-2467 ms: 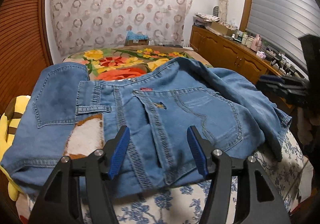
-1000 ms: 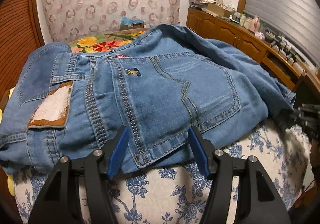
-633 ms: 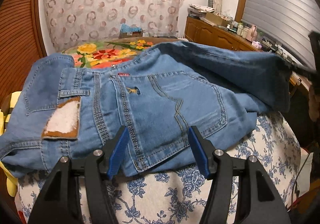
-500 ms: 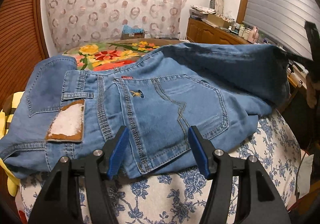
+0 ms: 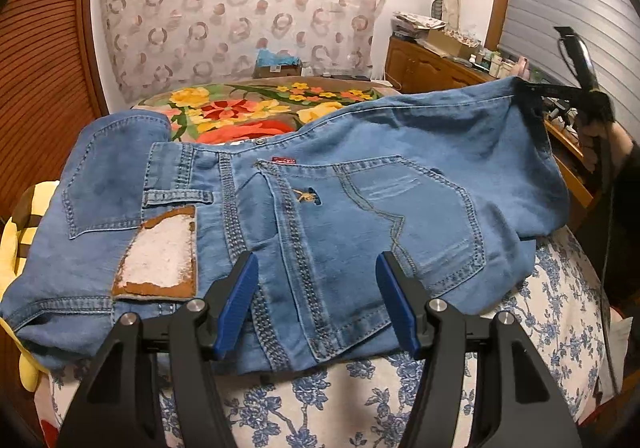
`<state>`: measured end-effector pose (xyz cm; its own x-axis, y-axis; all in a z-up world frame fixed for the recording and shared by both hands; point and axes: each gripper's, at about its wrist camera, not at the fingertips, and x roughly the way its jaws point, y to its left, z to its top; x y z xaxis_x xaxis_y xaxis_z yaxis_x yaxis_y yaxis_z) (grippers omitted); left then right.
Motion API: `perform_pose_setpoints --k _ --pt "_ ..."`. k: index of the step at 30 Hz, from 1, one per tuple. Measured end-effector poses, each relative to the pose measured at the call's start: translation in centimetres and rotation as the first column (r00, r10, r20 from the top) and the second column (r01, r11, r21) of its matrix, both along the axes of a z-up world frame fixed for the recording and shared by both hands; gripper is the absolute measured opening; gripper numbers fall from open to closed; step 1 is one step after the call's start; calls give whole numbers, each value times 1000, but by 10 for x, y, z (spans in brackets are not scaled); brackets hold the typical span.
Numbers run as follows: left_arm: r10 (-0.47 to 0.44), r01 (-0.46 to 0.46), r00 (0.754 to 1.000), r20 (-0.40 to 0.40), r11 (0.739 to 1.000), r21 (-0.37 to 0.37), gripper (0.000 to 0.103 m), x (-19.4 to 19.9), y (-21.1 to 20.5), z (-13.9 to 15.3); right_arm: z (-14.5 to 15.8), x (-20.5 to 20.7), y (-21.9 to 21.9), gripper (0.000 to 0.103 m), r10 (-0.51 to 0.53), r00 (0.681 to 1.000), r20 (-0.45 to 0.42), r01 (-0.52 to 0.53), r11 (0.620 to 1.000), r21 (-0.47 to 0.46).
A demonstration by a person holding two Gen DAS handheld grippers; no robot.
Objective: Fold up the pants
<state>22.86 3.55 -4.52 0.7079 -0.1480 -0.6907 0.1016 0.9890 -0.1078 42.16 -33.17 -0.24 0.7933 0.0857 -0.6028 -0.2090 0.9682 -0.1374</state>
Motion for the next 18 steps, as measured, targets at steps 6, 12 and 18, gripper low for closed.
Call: perform_pose_setpoints --k 6,12,18 --pt "-5 5 1000 -1 1000 -5 61 1 2 0 -14 34 -6 2 -41 999 -27 41 999 -3" --pt "-8 8 1000 -2 1000 -1 61 2 6 -1 -24 53 -3 2 -50 998 -38 50 999 -12" --pt "0 0 1000 -8 1000 7 61 0 7 0 -25 66 0 2 -47 998 -35 47 999 -22"
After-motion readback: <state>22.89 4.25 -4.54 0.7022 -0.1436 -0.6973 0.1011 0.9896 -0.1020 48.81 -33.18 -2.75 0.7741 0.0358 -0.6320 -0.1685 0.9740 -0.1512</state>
